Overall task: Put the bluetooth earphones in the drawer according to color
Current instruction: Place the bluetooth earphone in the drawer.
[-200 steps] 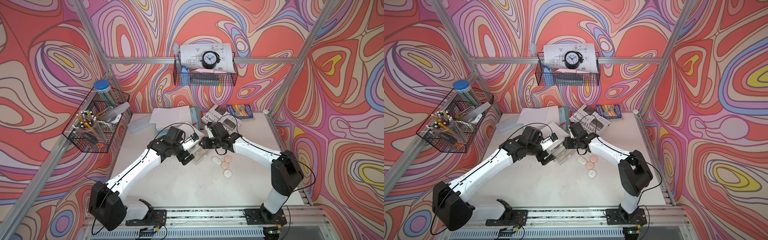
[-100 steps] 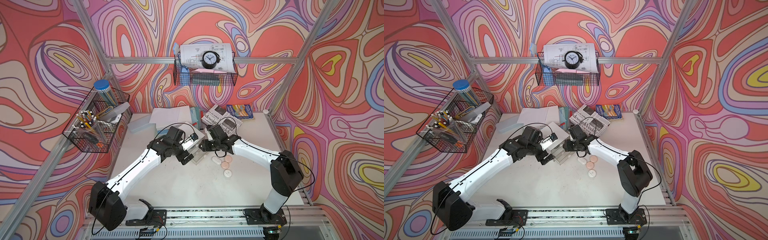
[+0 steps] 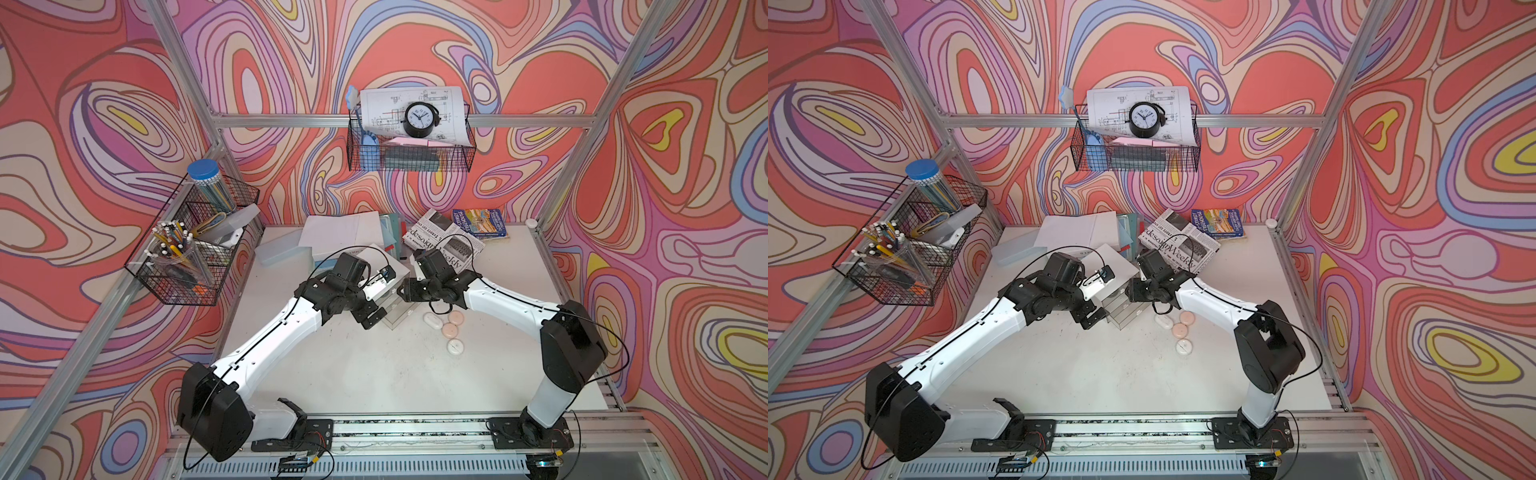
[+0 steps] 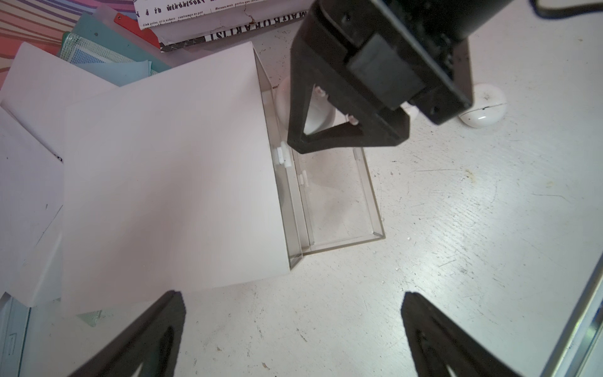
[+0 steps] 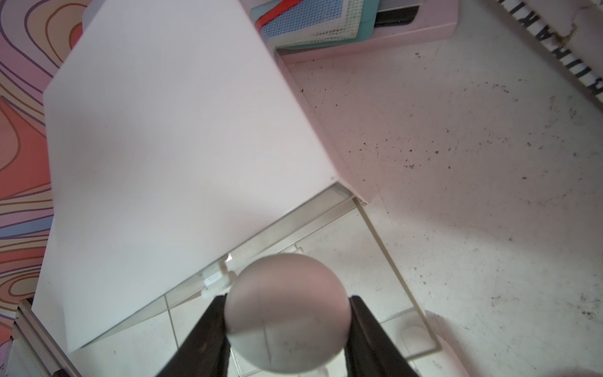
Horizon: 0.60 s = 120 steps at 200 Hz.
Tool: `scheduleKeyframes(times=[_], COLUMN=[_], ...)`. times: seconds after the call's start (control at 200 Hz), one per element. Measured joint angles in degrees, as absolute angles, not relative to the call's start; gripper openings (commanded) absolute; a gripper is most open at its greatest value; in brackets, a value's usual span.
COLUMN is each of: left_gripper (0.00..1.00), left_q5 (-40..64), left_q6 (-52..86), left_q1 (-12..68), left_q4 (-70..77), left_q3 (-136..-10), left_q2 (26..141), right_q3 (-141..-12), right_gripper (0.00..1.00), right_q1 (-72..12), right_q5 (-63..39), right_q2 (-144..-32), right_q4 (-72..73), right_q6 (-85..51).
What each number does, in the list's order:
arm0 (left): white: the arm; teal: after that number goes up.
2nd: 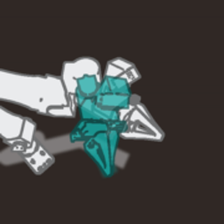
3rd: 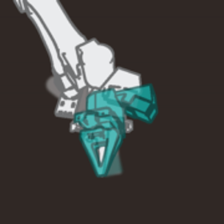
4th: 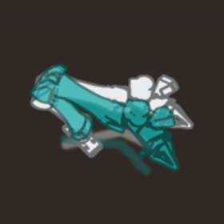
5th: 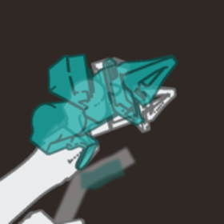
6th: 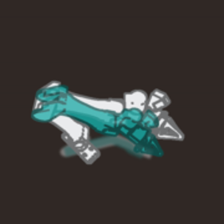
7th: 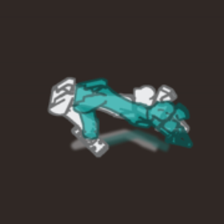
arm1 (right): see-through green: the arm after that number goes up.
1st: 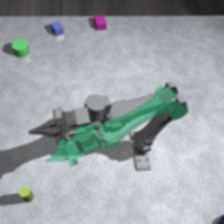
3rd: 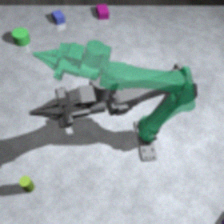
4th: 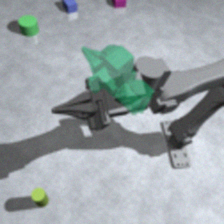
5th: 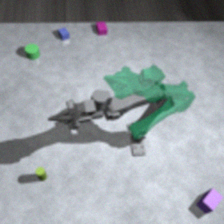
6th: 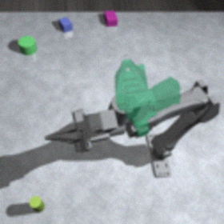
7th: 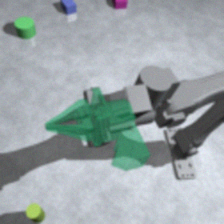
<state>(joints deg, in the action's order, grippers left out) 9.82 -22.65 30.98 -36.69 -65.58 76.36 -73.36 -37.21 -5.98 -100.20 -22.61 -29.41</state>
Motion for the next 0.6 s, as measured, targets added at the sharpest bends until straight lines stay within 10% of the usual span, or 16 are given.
scheduleKeyframes(times=[0.601], left_gripper=[0.98], left_q5=[9.89], left_q6=[-22.59], left_q1=[30.98], left_q4=[-36.67], left_q3=[-65.63], left_q2=[76.27], right_q3=[-72.42], right_gripper=[0.84], right_q1=[-37.21], right_q5=[-4.25], right_q2=[-100.05], right_q4=[-21.67], right_q6=[-30.02])
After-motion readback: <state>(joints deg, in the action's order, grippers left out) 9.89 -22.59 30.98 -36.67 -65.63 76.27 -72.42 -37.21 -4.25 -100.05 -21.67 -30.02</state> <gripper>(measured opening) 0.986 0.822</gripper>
